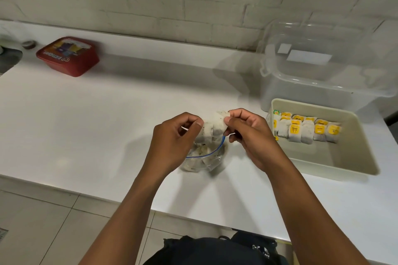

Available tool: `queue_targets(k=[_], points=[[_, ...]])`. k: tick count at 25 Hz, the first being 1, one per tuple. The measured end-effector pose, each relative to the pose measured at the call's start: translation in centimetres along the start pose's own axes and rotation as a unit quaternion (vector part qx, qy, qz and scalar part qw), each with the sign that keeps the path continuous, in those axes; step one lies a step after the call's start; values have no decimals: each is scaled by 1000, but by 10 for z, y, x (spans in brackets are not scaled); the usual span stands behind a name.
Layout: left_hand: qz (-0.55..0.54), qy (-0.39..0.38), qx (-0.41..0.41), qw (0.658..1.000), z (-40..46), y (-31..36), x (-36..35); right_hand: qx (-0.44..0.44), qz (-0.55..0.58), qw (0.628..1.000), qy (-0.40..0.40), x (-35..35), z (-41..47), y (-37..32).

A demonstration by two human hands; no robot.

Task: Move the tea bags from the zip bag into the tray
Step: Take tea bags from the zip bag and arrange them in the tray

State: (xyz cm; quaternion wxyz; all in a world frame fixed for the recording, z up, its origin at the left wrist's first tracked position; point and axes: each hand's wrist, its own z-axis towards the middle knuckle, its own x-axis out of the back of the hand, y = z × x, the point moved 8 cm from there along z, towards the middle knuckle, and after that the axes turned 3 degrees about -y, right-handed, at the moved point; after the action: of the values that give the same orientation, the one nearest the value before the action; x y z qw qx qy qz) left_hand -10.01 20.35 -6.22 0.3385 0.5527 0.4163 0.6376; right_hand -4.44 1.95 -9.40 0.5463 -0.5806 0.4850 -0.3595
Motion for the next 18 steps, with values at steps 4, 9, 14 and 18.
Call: queue_targets(k=[4, 9, 14, 18], points=[[-2, -9, -20, 1000, 5, 17, -22, 10, -15, 1000, -8, 23, -9, -2], [9, -62, -35, 997, 12, 41, -73, 19, -49, 998, 26, 81, -27, -14], [64, -124, -59, 988, 21, 72, -145, 24, -129, 989, 64, 154, -46, -23], [120, -173, -81, 974, 34, 98, -216, 16, -294, 949, 116, 226, -53, -25]])
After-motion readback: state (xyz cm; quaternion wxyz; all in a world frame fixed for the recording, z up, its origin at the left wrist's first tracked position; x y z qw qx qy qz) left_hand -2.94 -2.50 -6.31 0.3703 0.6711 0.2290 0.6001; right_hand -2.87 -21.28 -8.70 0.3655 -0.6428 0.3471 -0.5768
